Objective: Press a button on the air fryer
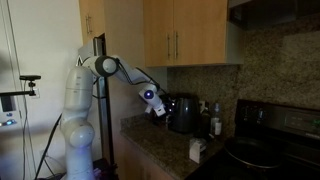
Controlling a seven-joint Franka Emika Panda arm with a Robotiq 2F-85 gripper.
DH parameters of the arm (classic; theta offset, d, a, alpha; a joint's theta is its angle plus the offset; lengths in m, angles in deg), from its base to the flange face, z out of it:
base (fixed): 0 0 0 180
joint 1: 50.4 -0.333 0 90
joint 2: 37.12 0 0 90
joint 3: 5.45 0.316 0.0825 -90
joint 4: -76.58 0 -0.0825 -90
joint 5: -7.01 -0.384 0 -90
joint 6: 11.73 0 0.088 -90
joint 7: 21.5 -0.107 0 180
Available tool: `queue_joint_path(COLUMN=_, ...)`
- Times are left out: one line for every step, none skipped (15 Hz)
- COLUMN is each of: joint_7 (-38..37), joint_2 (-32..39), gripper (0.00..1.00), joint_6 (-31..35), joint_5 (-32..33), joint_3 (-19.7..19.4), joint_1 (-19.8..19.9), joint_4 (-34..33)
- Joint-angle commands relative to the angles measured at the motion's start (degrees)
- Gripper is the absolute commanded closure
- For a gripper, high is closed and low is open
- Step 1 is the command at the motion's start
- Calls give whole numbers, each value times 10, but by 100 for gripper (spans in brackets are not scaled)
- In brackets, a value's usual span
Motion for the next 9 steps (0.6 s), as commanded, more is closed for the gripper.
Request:
queue_joint_path(joint_7=16, joint_2=10, gripper=0, joint_6=13, joint_5=-20, joint_3=-5, joint_1=0, joint_4=-16)
queue_joint_path(joint_7=37, joint_2=12, gripper=0, joint_6=13, joint_5=-49, joint_3=-12, joint_1=2, joint_4=-27)
queue_joint_path(joint_7=58, joint_2=12, gripper=0, joint_6=15, joint_5=-82, joint_3=-19, joint_1=2, joint_4=-39)
queue_joint_path(joint_7=78, joint_2=12, gripper=0, joint_6=18, joint_5=-111, joint_3=-25, joint_1=0, joint_4=-48)
queue_joint_path(joint_7=37, joint_2=0, gripper=0, joint_6=5, joint_5=-62, joint_3=-15, joint_1=0, joint_4=-19)
queue_joint_path(joint_7=53, joint_2=0, gripper=0, joint_6=5, joint_5=-81, joint_3=-21, joint_1=0, joint_4=-26)
queue_joint_path(joint_7=59, joint_2=0, gripper=0, joint_6=5, joint_5=-88, joint_3=-25, joint_1=0, joint_4=-30)
queue_joint_path(joint_7=60, joint_2=0, gripper=0, joint_6=5, joint_5=-90, joint_3=-25, joint_1=0, joint_4=-30)
queue_joint_path(joint_7=60, joint_2=0, gripper=0, joint_6=6, joint_5=-90, joint_3=-25, joint_1=0, joint_4=-31)
